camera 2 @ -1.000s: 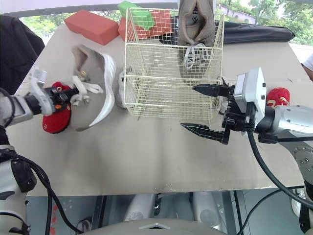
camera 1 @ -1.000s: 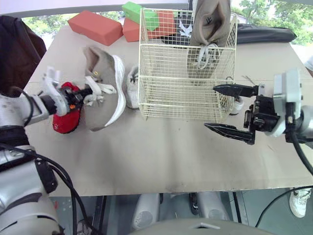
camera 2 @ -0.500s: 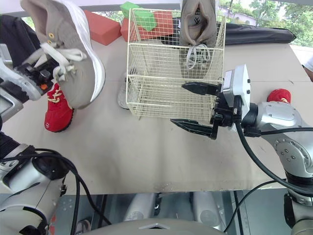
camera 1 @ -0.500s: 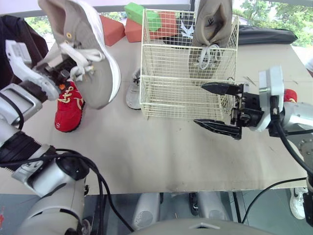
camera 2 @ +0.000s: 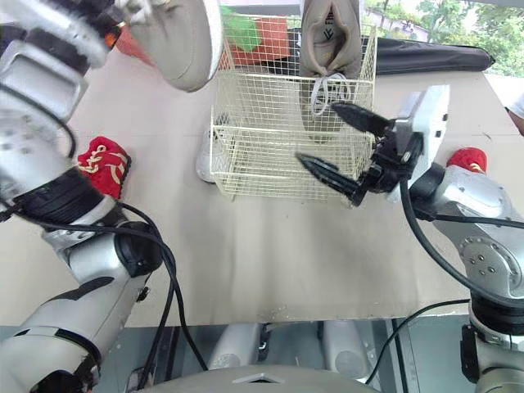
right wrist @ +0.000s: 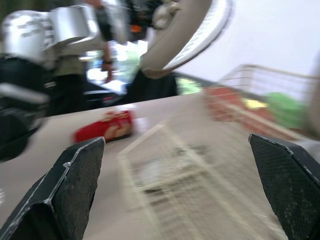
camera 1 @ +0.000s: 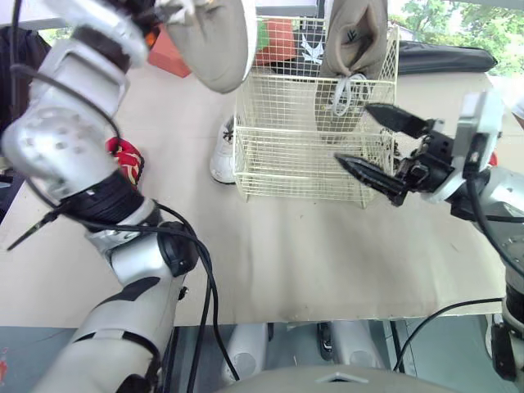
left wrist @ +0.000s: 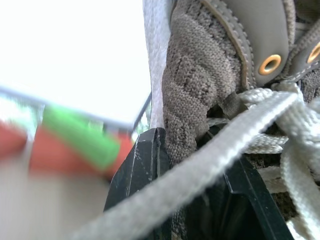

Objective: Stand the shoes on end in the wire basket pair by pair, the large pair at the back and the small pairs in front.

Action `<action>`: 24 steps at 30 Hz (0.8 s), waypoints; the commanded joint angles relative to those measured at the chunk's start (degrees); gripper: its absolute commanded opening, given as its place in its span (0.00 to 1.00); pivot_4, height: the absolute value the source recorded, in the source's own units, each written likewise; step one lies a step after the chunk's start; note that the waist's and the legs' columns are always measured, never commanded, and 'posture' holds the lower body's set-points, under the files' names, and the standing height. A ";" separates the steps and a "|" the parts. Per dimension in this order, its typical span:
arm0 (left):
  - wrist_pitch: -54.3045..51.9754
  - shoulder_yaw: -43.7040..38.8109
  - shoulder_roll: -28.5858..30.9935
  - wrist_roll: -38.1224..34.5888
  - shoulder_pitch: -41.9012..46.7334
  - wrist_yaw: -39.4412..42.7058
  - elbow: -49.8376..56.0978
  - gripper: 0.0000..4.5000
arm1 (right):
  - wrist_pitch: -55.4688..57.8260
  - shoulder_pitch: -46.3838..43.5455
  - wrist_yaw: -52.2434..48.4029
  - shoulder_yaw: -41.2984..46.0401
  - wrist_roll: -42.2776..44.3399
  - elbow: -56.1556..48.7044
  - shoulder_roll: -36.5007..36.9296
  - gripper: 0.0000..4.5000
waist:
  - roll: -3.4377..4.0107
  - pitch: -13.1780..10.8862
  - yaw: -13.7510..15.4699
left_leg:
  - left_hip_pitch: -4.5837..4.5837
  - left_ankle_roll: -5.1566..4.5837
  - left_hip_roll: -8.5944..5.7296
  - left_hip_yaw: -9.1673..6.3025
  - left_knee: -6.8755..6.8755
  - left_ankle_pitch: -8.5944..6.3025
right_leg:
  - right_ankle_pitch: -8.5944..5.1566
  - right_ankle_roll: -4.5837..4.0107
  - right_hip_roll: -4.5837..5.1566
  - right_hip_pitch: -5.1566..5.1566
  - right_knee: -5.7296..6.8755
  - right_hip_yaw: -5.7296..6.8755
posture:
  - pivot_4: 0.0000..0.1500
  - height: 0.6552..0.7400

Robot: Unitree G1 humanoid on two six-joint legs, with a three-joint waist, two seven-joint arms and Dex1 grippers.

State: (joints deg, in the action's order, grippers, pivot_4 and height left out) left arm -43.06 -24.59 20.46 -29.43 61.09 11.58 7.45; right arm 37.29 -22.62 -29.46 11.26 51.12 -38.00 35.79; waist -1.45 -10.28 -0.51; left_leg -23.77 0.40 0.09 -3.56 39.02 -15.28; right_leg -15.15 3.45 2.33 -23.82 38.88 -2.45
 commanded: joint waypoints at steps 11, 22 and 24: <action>69.17 18.05 -9.67 27.87 6.09 -6.20 -36.20 0.12 | 1.62 6.62 12.49 7.79 5.43 -11.67 3.70 1.00 | 0.01 0.00 -0.20 | -0.05 -0.20 -0.05 0.22 0.01 -0.10 | 0.00 0.00 -0.04 0.01 -0.02 0.01 | 1.00 1.00; 81.17 20.54 -11.76 29.69 0.89 -4.25 -51.74 0.12 | 1.65 12.62 18.37 11.18 9.06 -16.01 7.10 1.00 | 0.18 0.11 -0.18 | 0.07 -0.29 -0.12 0.16 0.07 -0.14 | 0.00 0.02 -0.05 0.17 0.04 0.09 | 1.00 1.00; 79.67 20.28 -11.87 28.80 -0.62 -3.32 -50.65 0.12 | 1.32 13.40 18.70 11.61 9.59 -16.16 7.65 1.00 | 0.23 0.15 -0.21 | 0.16 -0.32 -0.11 0.15 0.07 -0.15 | 0.00 0.02 -0.06 0.25 0.08 0.08 | 1.00 1.00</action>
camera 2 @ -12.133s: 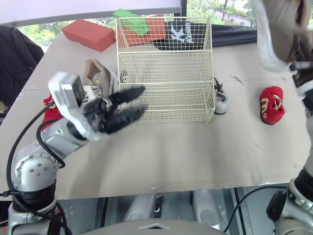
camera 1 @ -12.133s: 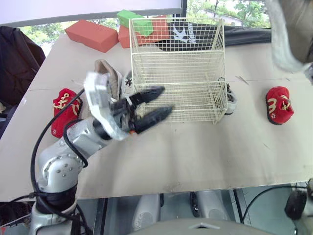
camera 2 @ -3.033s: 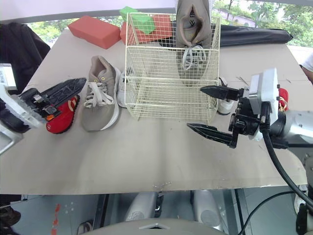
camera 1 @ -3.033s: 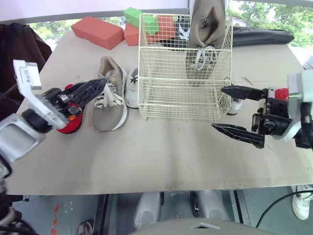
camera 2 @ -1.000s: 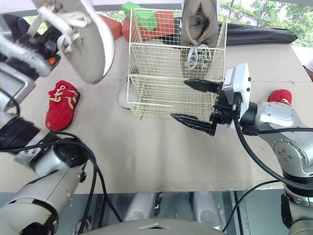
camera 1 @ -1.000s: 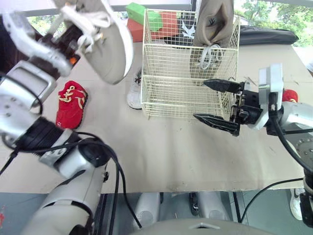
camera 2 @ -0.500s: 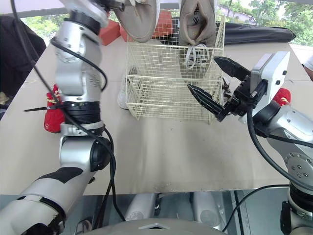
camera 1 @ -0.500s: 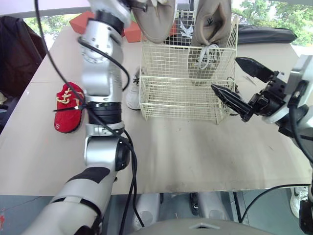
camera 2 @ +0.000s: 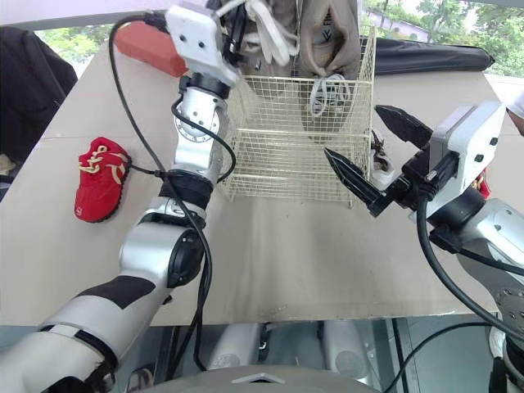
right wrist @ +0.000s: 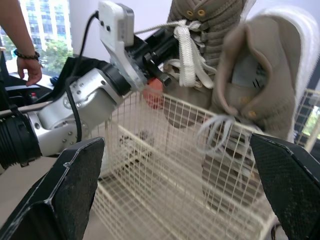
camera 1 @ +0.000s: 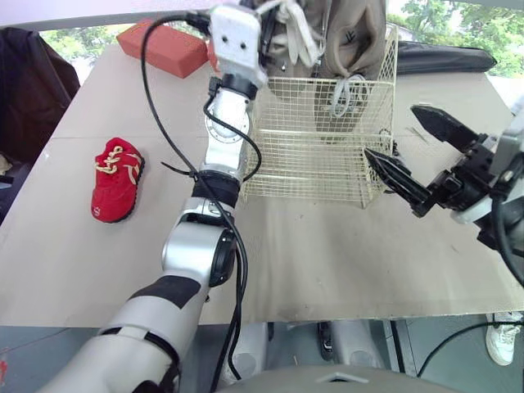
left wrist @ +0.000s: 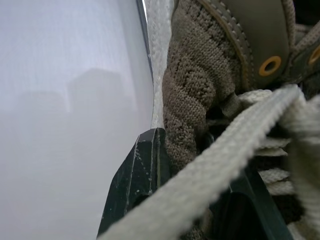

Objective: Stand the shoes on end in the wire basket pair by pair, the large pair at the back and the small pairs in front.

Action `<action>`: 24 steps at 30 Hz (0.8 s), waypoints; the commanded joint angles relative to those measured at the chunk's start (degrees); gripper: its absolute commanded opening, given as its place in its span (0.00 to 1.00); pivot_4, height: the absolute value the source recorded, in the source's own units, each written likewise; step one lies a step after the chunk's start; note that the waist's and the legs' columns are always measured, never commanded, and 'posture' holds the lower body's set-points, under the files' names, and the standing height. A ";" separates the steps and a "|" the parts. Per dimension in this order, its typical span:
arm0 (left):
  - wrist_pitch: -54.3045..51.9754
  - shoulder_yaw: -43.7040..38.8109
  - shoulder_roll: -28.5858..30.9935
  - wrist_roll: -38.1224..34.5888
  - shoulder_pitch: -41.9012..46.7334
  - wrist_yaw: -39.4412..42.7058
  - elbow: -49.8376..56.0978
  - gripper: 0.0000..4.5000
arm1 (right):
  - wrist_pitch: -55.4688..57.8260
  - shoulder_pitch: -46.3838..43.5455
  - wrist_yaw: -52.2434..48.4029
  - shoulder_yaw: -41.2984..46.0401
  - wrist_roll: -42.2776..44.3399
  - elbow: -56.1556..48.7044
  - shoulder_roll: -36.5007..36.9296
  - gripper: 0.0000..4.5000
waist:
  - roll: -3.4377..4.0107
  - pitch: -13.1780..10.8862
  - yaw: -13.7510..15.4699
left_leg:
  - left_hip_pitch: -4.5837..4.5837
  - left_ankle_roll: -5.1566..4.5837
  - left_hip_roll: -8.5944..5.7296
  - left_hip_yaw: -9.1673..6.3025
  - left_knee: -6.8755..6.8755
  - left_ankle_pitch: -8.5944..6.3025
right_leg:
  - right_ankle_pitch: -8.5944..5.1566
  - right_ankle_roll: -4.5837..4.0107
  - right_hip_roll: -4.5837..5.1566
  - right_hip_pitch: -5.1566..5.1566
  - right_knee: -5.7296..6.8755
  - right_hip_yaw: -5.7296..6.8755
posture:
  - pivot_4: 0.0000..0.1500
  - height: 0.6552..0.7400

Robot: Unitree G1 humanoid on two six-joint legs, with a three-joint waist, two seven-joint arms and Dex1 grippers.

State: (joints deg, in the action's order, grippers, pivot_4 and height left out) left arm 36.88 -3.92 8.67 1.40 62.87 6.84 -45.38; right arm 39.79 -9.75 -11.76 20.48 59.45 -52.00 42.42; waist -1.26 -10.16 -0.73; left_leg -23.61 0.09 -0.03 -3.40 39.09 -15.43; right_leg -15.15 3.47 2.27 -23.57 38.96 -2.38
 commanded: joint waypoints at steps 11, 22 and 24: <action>-33.10 -0.75 3.36 -15.51 -18.30 10.40 36.65 0.99 | -2.26 5.10 -1.53 5.48 2.22 -0.67 3.48 1.00 | 0.19 0.14 0.00 | 0.84 -0.03 0.11 -0.10 -0.07 -0.01 | 0.00 0.02 -0.16 0.85 -0.05 -0.03 | 1.00 1.00; -80.53 -4.45 25.80 -58.31 -34.00 28.34 72.76 0.99 | 0.52 15.68 -1.39 7.04 -7.61 6.53 4.86 1.00 | 0.19 0.12 0.14 | 0.89 -0.02 0.31 -0.12 -0.09 -0.02 | -0.03 0.02 -0.17 0.87 -0.11 -0.11 | 1.00 1.00; -82.21 -2.91 28.40 -59.65 -36.15 32.09 75.84 0.99 | 1.69 14.66 0.03 5.10 -9.45 8.02 4.53 1.00 | 0.18 0.13 -0.10 | 0.90 -0.02 0.21 -0.01 -0.07 -0.02 | -0.03 0.01 -0.22 0.88 -0.11 -0.11 | 1.00 1.00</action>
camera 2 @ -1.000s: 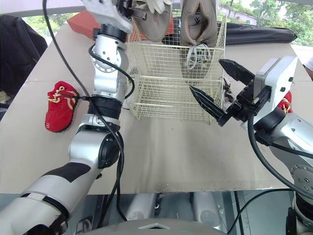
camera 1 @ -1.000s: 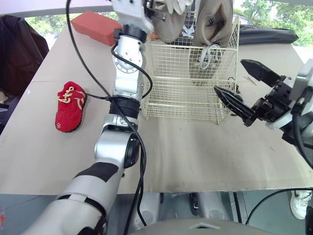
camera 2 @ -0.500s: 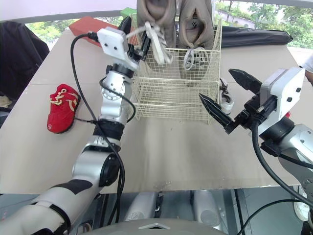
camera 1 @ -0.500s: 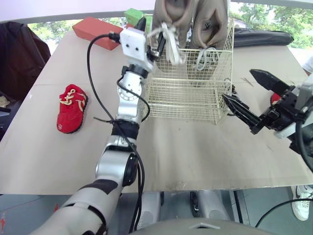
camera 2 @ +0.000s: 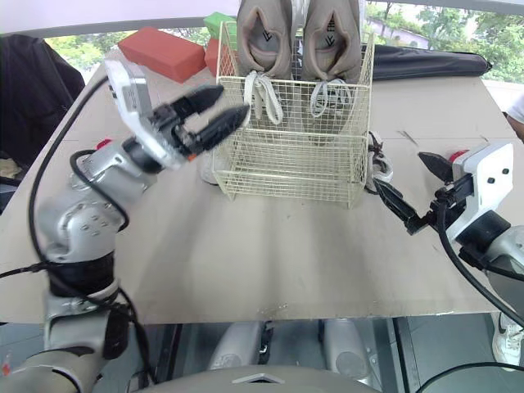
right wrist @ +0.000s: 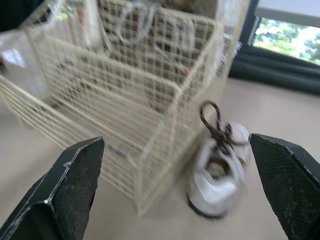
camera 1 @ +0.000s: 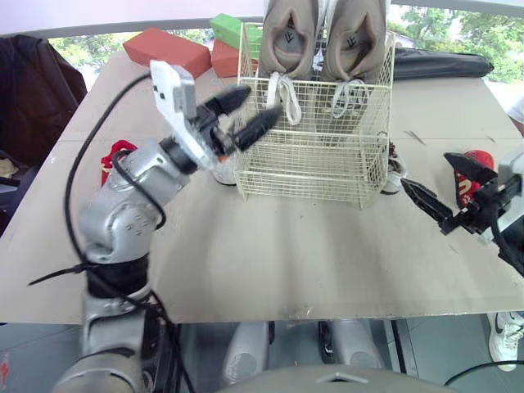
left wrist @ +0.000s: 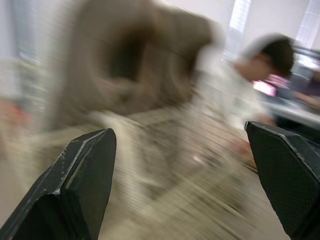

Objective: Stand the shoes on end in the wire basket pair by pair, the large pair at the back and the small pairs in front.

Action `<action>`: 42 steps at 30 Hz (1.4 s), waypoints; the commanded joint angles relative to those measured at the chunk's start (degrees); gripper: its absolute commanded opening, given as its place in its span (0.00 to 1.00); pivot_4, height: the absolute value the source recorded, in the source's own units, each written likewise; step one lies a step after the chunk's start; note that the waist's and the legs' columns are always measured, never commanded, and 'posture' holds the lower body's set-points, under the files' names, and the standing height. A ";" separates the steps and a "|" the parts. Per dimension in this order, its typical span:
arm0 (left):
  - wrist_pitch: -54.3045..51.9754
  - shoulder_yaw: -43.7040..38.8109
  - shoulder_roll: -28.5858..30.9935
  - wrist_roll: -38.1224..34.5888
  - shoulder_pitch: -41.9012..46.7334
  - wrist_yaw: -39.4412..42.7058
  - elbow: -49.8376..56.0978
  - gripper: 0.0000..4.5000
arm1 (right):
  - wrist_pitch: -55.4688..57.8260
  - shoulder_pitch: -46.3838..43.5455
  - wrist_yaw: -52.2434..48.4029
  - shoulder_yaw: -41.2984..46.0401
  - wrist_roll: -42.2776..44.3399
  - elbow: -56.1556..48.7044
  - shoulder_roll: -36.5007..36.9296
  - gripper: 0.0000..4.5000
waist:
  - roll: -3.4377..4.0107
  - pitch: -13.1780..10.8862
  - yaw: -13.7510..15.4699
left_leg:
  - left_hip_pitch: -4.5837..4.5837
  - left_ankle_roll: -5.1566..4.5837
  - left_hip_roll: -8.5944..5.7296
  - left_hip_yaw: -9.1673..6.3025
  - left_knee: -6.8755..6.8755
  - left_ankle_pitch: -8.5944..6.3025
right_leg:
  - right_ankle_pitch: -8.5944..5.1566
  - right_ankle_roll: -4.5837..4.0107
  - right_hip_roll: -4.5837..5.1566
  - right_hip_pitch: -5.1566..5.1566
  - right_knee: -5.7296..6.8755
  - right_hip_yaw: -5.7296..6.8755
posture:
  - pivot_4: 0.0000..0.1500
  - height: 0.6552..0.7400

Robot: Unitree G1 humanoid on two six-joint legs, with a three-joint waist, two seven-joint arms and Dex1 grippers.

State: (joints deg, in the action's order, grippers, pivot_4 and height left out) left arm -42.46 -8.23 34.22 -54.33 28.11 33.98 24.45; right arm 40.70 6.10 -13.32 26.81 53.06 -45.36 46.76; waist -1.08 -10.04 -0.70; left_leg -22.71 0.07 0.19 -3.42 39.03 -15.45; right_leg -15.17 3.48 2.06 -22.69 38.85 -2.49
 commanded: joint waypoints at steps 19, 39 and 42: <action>-4.62 10.34 4.28 -4.55 -3.01 15.67 8.15 0.99 | 9.25 -0.82 12.87 1.84 -12.85 5.82 -9.45 1.00 | 0.04 -0.01 -0.19 | 0.02 -0.01 -0.01 0.08 -0.09 0.00 | -0.01 -0.03 -0.07 -0.03 -0.05 -0.09 | 1.00 1.00; -4.18 7.62 4.31 -4.38 -2.40 17.29 8.37 0.99 | 12.60 -9.88 17.71 0.31 -24.98 12.93 -13.36 1.00 | 0.07 -0.03 -0.14 | 0.02 -0.01 -0.01 0.12 -0.17 -0.01 | -0.02 -0.03 -0.05 -0.06 -0.11 -0.12 | 1.00 1.00; -4.34 7.43 4.38 -4.14 -2.75 16.82 8.38 0.99 | 10.84 -9.68 8.41 -2.68 -19.44 9.52 -12.93 1.00 | 0.09 -0.04 -0.16 | 0.01 -0.01 -0.01 0.11 -0.20 -0.01 | -0.02 -0.03 -0.06 -0.06 -0.13 -0.11 | 1.00 1.00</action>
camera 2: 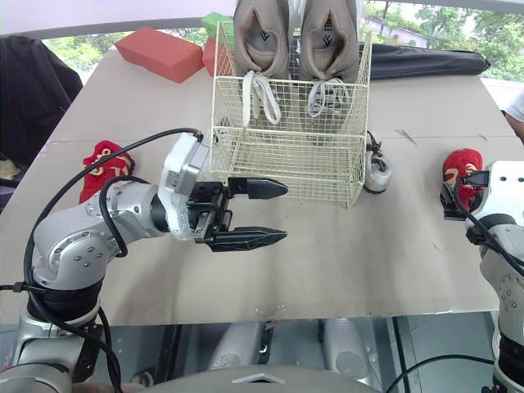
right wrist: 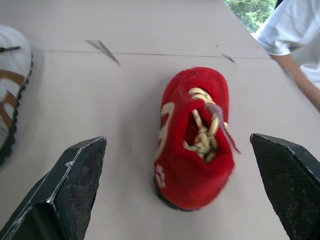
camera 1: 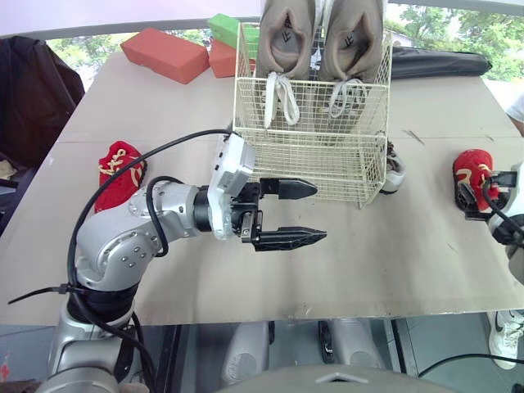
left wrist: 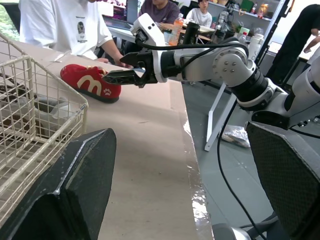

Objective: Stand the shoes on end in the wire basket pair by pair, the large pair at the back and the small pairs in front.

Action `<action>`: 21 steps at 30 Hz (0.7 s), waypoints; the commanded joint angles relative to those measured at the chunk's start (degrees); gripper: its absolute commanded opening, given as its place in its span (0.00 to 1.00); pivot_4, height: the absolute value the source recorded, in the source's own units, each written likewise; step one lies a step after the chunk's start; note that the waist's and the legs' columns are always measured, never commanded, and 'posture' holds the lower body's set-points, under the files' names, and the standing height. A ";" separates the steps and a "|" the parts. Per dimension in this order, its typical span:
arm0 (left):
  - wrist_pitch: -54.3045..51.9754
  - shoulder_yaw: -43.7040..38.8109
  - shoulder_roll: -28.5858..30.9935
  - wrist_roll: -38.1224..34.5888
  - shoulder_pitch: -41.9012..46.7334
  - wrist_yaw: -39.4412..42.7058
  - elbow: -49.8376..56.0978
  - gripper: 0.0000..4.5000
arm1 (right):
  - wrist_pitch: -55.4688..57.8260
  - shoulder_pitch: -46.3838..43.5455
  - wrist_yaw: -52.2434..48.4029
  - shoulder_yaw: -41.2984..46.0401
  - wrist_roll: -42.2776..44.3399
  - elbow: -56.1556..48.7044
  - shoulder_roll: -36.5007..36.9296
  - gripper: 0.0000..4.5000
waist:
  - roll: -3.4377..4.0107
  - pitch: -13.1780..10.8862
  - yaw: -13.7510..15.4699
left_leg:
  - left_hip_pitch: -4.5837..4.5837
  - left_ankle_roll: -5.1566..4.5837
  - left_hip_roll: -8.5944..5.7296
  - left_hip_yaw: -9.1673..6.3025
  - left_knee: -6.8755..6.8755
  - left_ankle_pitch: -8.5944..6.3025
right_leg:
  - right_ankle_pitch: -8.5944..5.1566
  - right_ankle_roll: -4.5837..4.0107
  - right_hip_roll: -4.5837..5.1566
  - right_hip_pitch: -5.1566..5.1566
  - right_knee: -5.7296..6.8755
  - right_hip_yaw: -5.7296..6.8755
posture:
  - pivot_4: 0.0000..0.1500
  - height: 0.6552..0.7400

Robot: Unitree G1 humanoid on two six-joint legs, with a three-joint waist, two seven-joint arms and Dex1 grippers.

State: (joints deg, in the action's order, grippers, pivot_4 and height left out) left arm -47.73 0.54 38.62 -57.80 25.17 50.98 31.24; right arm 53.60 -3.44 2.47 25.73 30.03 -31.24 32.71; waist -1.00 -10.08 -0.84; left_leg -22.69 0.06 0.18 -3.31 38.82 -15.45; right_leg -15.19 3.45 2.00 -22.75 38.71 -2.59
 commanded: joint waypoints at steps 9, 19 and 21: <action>-0.28 -2.72 1.08 -2.47 -1.00 -2.96 3.94 0.99 | -7.74 -8.19 -14.62 -18.91 -4.21 9.69 -0.80 1.00 | -0.01 -0.02 -0.20 | 0.05 0.00 0.00 -0.04 -0.09 0.00 | 0.01 0.00 0.02 0.00 -0.10 -0.06 | 1.00 1.00; -1.70 -7.14 5.02 -6.47 -3.72 -7.25 7.54 1.00 | -18.36 -15.97 -16.05 -22.63 -11.74 22.60 -7.33 0.31 | -0.01 -0.02 -0.19 | 0.00 0.01 0.02 -0.11 -0.35 0.01 | 0.02 0.00 0.03 -0.17 -0.23 -0.13 | 1.00 1.00; -1.59 -7.50 5.35 -6.86 -4.04 -8.07 7.82 1.00 | -19.33 -15.63 -16.53 -22.74 -12.83 22.59 -7.15 0.22 | -0.01 -0.02 -0.16 | 0.00 0.01 0.02 -0.11 -0.36 0.01 | 0.02 0.00 0.03 -0.19 -0.22 -0.16 | 1.00 1.00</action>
State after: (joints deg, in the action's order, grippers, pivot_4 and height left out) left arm -49.66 -5.15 43.34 -63.29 21.14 43.43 37.19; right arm 36.25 -18.51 -13.55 2.57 18.17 -7.67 25.02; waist -1.00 -10.10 -1.01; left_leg -22.69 0.07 0.21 -3.43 38.45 -15.45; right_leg -15.17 3.45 2.03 -22.94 38.49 -2.74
